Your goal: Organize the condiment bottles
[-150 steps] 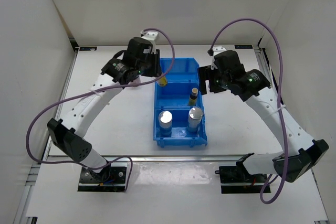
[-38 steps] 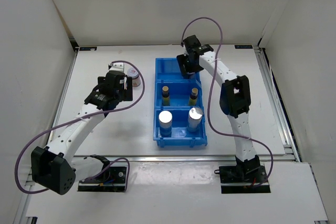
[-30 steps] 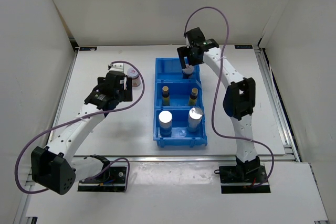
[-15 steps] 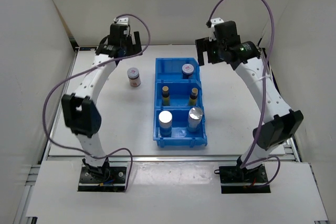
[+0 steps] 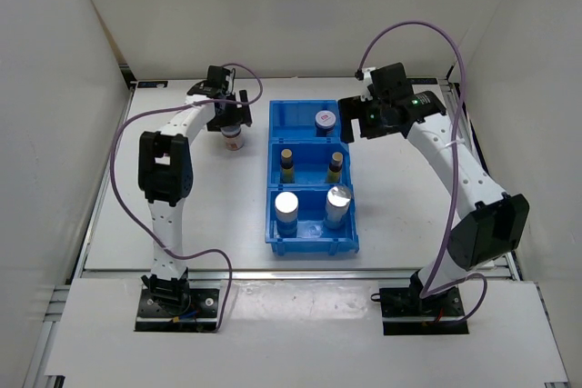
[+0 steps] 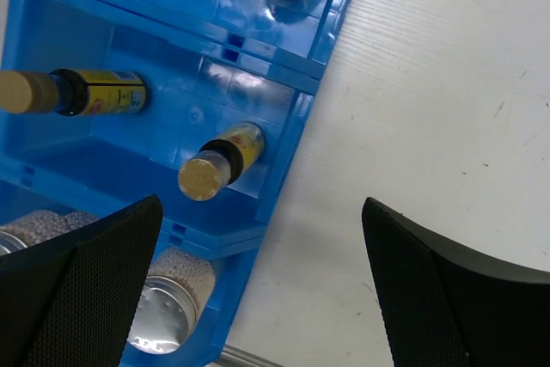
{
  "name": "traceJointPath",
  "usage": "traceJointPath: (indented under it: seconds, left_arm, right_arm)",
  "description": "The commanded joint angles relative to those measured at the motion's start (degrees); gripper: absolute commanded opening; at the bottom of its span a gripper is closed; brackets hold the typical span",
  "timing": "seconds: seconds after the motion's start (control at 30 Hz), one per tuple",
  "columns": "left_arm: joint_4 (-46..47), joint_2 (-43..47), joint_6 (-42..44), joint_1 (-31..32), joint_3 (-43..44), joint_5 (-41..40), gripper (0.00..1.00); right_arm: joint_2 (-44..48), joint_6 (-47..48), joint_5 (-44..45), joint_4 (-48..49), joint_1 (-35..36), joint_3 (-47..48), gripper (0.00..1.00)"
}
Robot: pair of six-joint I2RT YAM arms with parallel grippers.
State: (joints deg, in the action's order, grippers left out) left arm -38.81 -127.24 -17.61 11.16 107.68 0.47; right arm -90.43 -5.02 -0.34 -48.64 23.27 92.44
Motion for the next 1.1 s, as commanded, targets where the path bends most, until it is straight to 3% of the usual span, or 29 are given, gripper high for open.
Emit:
traceJointPath:
  seconds: [0.0,0.13,0.17,0.27,0.43,0.63,0.83,1.07]
  left_arm:
    - [0.57,1.91,-1.2,0.09,-0.97,1.02,1.0]
    - [0.57,0.85,-1.2,0.09,-1.5,2.08,0.75]
    - [0.57,0.85,-1.2,0.09,-2.03,2.08,0.62]
    - [-0.03,2.43,-1.2,0.09,-2.56,1.38,0.42]
    - [-3.72,8.75,-0.68,0.71,2.26,-1.96,0.34]
    - [-10.93,9.82,1.35,4.66,19.66,-3.02,0.29]
    - [-12.26,6.66,2.3,10.37,30.73,-3.02,0.22]
    - [-12.26,-1.24,3.37,14.95,35.23,-1.62,0.2]
  right_arm:
    - [2.45,-1.14,-2.74,2.5,-0.06,-0.69,1.0]
    - [2.45,-1.75,-3.79,1.72,-0.06,-1.3,1.0]
    - [2.45,-1.75,-3.79,1.71,-0.06,-1.3,1.0]
    - [3.6,-1.75,-3.79,1.09,-0.06,-2.7,1.0]
    - [6.31,-2.28,-3.96,-0.22,-0.06,-3.23,1.0]
    - [14.57,-6.49,-4.5,5.48,-0.06,-14.54,1.0]
    - [15.81,-7.2,-4.5,7.07,-0.06,-18.7,1.0]
    - [15.81,-5.36,-3.88,7.6,-0.06,-20.46,1.0]
